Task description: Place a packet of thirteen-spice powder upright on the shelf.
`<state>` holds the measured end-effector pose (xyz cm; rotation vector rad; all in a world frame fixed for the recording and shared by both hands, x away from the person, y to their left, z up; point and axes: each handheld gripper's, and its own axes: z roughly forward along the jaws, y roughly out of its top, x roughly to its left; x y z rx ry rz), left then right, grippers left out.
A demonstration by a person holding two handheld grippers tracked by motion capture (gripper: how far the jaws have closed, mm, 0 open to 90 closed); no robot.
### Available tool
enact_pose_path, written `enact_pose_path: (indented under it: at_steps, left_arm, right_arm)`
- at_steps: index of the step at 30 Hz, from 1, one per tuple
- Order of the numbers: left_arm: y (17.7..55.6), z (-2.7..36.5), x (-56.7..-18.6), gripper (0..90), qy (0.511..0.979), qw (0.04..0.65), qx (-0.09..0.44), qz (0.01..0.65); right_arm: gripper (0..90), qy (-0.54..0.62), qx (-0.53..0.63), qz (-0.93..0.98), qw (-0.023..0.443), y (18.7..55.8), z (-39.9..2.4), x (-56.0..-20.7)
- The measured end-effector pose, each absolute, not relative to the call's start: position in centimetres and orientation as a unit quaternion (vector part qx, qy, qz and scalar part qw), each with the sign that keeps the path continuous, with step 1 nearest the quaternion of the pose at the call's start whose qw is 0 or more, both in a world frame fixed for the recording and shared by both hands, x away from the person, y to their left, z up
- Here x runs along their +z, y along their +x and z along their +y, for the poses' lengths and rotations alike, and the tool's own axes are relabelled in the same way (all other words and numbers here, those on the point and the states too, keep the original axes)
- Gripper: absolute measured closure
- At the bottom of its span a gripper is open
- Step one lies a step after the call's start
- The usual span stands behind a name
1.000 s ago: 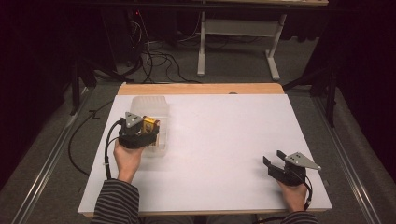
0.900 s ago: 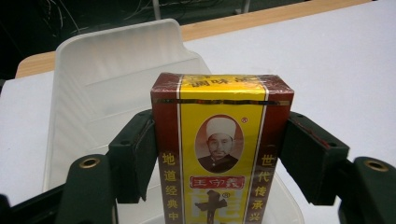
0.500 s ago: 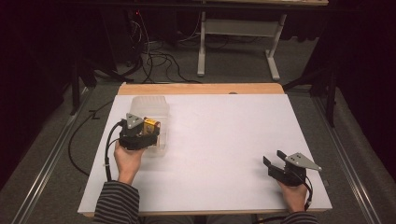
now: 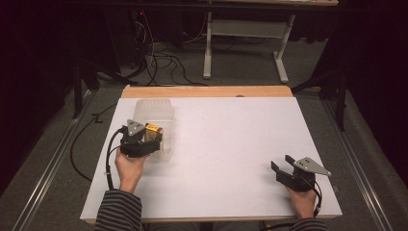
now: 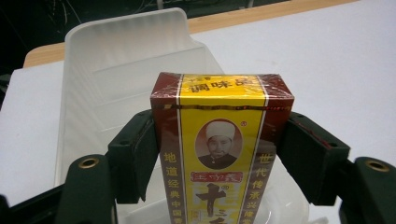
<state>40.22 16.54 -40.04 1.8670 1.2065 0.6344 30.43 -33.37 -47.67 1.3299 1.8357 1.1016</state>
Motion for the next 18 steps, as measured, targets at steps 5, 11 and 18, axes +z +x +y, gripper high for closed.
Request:
enact_pose_path:
  at_steps: [5, 11, 18]
  left_arm:
    - [40.09, 16.7, -40.3, 32.2, 0.739, 0.4, 0.252, 0.481]
    - [39.91, 16.68, -40.41, 31.7, 0.736, 0.402, 0.255, 0.482]
    - [39.74, 16.44, -40.53, 31.9, 0.737, 0.401, 0.26, 0.479]
  right_arm:
    - [35.9, 0.503, 0.415, 0.694, 0.304, 30.41, -33.32, -47.66]
    - [35.8, 0.502, 0.417, 0.693, 0.306, 30.41, -33.37, -47.67]
    - [35.8, 0.502, 0.418, 0.692, 0.307, 30.38, -33.36, -47.67]
